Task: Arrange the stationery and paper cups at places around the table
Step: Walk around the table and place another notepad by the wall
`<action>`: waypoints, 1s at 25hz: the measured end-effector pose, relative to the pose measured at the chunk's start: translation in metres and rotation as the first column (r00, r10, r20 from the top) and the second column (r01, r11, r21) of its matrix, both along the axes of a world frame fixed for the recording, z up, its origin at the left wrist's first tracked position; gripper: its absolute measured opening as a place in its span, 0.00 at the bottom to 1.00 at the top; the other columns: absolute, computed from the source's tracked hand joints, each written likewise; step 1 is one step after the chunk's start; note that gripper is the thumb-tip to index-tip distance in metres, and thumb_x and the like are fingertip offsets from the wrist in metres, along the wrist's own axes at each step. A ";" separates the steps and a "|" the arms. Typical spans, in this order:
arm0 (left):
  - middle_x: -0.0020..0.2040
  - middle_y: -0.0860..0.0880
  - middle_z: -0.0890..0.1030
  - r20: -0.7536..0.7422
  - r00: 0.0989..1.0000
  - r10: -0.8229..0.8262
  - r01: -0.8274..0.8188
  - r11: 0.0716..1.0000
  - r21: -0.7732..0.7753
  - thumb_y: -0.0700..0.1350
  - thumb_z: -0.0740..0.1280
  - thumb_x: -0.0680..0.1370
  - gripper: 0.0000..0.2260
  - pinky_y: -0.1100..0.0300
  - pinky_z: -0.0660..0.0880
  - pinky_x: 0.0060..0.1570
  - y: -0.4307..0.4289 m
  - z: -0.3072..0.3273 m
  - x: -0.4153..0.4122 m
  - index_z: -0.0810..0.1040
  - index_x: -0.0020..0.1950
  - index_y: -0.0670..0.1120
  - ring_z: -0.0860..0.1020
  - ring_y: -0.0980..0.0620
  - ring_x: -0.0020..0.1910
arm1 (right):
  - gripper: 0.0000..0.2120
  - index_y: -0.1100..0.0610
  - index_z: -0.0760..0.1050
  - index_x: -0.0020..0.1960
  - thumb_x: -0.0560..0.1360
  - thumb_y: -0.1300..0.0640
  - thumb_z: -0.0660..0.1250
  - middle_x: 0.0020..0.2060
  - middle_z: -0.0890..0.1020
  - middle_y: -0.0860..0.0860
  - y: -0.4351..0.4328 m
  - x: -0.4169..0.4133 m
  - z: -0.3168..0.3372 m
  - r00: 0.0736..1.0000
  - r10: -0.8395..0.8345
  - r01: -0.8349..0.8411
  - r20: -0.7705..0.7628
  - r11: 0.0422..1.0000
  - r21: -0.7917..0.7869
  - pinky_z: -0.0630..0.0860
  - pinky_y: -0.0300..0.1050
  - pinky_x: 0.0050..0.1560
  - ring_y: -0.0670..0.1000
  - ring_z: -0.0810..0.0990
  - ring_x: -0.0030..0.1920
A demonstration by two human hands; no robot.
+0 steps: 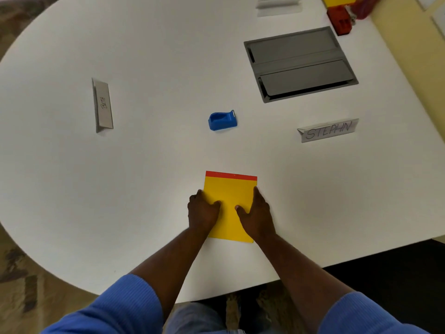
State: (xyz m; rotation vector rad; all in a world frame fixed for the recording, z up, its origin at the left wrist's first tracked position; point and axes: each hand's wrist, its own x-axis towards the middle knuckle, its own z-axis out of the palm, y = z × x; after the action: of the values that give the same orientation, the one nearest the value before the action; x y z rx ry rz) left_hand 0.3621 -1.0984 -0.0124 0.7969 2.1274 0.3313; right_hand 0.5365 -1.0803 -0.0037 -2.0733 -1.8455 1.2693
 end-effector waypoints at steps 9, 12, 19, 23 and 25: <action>0.67 0.41 0.80 0.222 0.922 0.316 -0.314 0.948 -0.046 0.43 0.74 0.78 0.18 0.51 0.74 0.65 0.011 -0.003 -0.029 0.80 0.67 0.41 0.78 0.41 0.65 | 0.38 0.57 0.53 0.82 0.79 0.54 0.70 0.77 0.66 0.58 0.020 -0.002 0.002 0.962 -0.241 0.226 -0.131 0.967 -0.121 0.70 0.58 0.72 0.59 0.70 0.74; 0.62 0.37 0.82 0.206 0.943 0.262 -0.261 0.965 -0.033 0.42 0.70 0.80 0.12 0.50 0.76 0.61 0.010 -0.001 -0.030 0.83 0.62 0.37 0.80 0.37 0.61 | 0.35 0.58 0.57 0.81 0.79 0.58 0.71 0.73 0.72 0.58 0.024 -0.003 0.002 0.936 -0.324 0.306 -0.136 0.942 -0.134 0.75 0.54 0.67 0.58 0.77 0.67; 0.56 0.34 0.83 0.267 0.904 0.334 -0.320 0.943 -0.093 0.42 0.71 0.80 0.10 0.43 0.78 0.63 -0.002 0.004 -0.037 0.83 0.55 0.37 0.81 0.37 0.53 | 0.23 0.61 0.71 0.72 0.78 0.61 0.71 0.61 0.82 0.58 0.032 0.009 0.004 0.921 -0.376 0.355 -0.098 0.917 -0.185 0.74 0.40 0.50 0.57 0.82 0.58; 0.57 0.38 0.84 0.288 0.883 0.370 -0.390 0.921 0.013 0.39 0.73 0.78 0.05 0.43 0.77 0.65 -0.016 0.011 -0.036 0.85 0.53 0.40 0.81 0.38 0.59 | 0.09 0.63 0.82 0.57 0.79 0.61 0.70 0.54 0.85 0.59 0.025 0.018 0.010 0.916 -0.375 0.367 -0.144 0.927 -0.081 0.74 0.38 0.49 0.58 0.82 0.56; 0.54 0.39 0.85 0.328 0.857 0.398 -0.433 0.900 0.040 0.38 0.74 0.77 0.02 0.41 0.78 0.63 -0.019 0.021 -0.032 0.84 0.46 0.43 0.82 0.37 0.56 | 0.07 0.63 0.83 0.55 0.79 0.62 0.68 0.52 0.85 0.59 0.023 0.023 0.021 0.911 -0.371 0.369 -0.181 0.928 -0.045 0.74 0.42 0.53 0.57 0.82 0.55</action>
State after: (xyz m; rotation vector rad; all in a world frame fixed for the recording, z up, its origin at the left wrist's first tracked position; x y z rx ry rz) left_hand 0.3300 -1.1178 0.0083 0.3027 1.9719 0.7625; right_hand 0.5594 -1.0577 0.0171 -2.0930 -1.2911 1.3152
